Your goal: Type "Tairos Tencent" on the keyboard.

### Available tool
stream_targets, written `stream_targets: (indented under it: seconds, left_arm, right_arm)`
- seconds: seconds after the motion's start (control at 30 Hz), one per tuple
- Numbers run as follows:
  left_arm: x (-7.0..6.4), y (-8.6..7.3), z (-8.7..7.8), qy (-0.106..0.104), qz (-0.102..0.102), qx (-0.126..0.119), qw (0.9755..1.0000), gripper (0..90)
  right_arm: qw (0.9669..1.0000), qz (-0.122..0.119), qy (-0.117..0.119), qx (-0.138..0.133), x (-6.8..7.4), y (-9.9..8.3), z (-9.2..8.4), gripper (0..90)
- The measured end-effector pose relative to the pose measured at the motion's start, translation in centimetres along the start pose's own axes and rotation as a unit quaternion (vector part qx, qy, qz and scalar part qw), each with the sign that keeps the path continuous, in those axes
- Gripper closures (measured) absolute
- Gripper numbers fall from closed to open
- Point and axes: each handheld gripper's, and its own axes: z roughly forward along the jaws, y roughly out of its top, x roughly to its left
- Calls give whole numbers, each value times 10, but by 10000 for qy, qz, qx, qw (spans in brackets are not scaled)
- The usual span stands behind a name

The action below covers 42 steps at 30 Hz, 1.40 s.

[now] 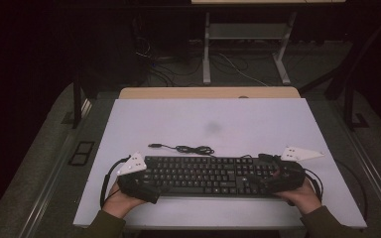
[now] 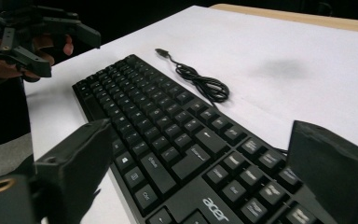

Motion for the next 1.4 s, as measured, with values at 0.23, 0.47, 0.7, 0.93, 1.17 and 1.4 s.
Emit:
stream_targets:
  seconds: [0.23, 0.47, 0.7, 0.93, 1.17, 1.4]
  left_arm:
    - [0, 0, 0, 3, -14, 2, 10000, 0]
    - [0, 0, 1, -2, -9, 11, 10000, 0]
    - [0, 0, 1, -8, -6, 15, 10000, 0]
    - [0, 0, 2, -14, -14, 4, 10000, 0]
    - [0, 0, 2, -24, -4, 24, 10000, 0]
    - [0, 0, 2, -28, 11, 33, 10000, 0]
  right_arm:
    - [9999, -49, 102, 90, 5, 5, 8, 148]
    - [9996, -117, 149, 208, 8, 10, 18, 229]
    - [9993, -203, 140, 293, 12, 13, 28, 329]
    - [9985, -255, 192, 447, 15, 12, 35, 462]
    - [9970, -306, 215, 671, 17, 8, 41, 665]
    - [9943, -403, 334, 927, 20, 5, 51, 854]
